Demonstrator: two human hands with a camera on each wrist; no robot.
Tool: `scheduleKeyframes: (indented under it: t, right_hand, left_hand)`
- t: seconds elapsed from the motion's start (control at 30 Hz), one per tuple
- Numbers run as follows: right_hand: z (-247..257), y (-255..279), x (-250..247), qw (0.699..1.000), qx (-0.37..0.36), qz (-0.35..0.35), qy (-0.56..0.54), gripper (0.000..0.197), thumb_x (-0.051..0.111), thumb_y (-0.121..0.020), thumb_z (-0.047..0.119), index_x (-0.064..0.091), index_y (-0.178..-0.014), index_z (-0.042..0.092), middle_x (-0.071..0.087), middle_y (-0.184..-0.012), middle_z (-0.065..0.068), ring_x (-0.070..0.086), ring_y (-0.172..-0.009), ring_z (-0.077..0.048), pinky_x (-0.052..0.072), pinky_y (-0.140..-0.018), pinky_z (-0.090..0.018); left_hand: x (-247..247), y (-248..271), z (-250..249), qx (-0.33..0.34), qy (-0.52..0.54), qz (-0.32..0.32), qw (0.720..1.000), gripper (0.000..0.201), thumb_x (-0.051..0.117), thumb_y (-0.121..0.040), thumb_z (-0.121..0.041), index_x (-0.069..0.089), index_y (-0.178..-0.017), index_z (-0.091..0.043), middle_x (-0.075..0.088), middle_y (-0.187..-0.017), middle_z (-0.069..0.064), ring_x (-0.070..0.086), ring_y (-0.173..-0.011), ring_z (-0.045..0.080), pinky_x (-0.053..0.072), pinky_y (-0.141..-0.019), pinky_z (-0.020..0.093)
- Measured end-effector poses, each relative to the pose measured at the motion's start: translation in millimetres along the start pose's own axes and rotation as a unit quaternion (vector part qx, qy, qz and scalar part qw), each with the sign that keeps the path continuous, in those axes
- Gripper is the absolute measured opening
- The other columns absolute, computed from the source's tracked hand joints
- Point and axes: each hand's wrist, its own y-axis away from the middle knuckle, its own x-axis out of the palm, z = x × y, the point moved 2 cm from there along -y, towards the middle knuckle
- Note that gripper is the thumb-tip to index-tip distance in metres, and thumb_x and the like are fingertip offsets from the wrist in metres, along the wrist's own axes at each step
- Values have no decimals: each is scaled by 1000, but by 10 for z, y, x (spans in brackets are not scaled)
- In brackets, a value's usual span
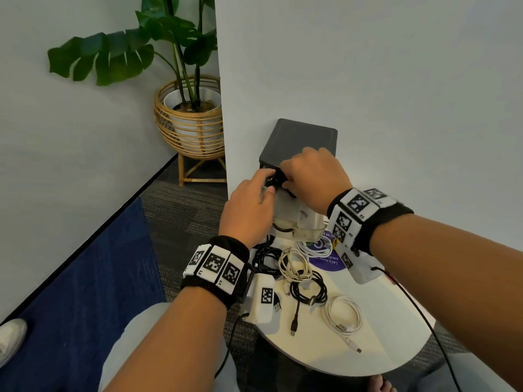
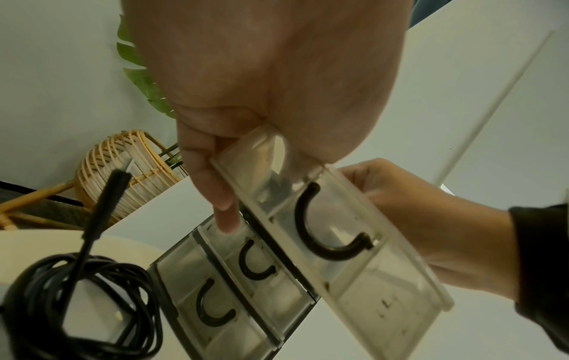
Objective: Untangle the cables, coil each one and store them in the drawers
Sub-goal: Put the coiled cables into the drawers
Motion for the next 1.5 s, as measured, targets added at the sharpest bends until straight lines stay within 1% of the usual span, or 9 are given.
scheduleKeyframes:
  t: [0.17, 0.37, 0.47, 0.6, 0.73, 0.87, 0.97, 1.23, 1.5]
  right_hand:
    - [-273, 141, -40, 990, -3, 29, -135, 5, 73, -88, 25, 70, -86, 21, 61, -84, 5, 59, -79, -17, 50, -68, -35]
    - [-347, 221, 5, 997, -54, 54, -21, 18, 60, -95, 17, 77, -91, 21, 65, -89, 0, 61, -80, -22, 31, -57, -24]
    - [-281, 128, 17, 997, -49, 53, 31, 15, 56, -97, 13, 66, -88, 20, 63, -86, -4, 63, -75, -28, 28, -52, -25]
    - [-216, 106, -49, 998, -61, 32, 15, 13, 52, -100, 21, 65, -99, 21, 63, -87, -2, 63, -78, -28, 28, -53, -28]
    - [-116, 204, 3, 994, -82, 52, 51, 24, 49, -102, 25, 70, -114, 28, 61, -82, 2, 63, -73, -23, 34, -53, -28]
    - [-37, 260, 41, 993, -43, 84, 77, 27, 48, -101, 19, 65, -122, 21, 45, -72, 2, 51, -64, -21, 24, -47, -27]
    - [-30, 212, 25, 993, -15, 94, 64, 27, 49, -100, 16, 65, -121, 19, 39, -69, 3, 47, -62, -19, 33, -53, -29]
    - [40, 242, -52, 996, -25, 76, 42, 31, 45, -102, 21, 60, -130, 22, 44, -78, 2, 48, -66, -21, 36, -59, -32]
    - [2, 197, -72, 995, -10, 99, -32, 35, 44, -98, 18, 62, -128, 25, 51, -86, 1, 54, -74, -24, 39, -59, -31]
  left_hand:
    - [-3, -15, 16, 2, -5, -13, 1000, 33, 40, -108, -36, 51, -139, -39, 62, -125, -2, 58, -114, 19, 49, -97, 46]
    - [42, -26, -11, -7, -59, 7, 998, 35, 34, -110, -34, 64, -125, -25, 59, -109, 1, 57, -101, 22, 39, -81, 35]
    - [38, -30, -17, -10, -38, -8, 999, 30, 37, -109, -34, 57, -131, -30, 64, -113, -1, 59, -104, 19, 46, -88, 40]
    - [19, 2, -44, 9, -19, -5, 1000, 29, 40, -108, -31, 40, -136, -39, 53, -85, -8, 54, -82, 17, 45, -76, 42]
    - [15, -25, -24, 18, -26, 16, 999, 30, 36, -108, -32, 39, -136, -44, 60, -104, -3, 58, -93, 18, 43, -79, 41]
    - [34, -50, -7, 11, -42, 29, 999, 32, 34, -109, -34, 44, -138, -44, 58, -118, -2, 55, -106, 18, 37, -83, 37]
    - [50, -46, -9, 9, -45, 30, 999, 34, 33, -110, -36, 43, -141, -45, 57, -123, -1, 55, -108, 20, 37, -84, 36]
    - [46, -66, 16, 26, -45, 39, 998, 32, 35, -109, -34, 44, -138, -45, 58, -122, -1, 57, -107, 21, 40, -82, 36]
    - [-8, -97, 71, 22, -36, 46, 998, 52, 37, -102, -11, 44, -139, -47, 60, -117, 0, 58, -105, 22, 50, -89, 47]
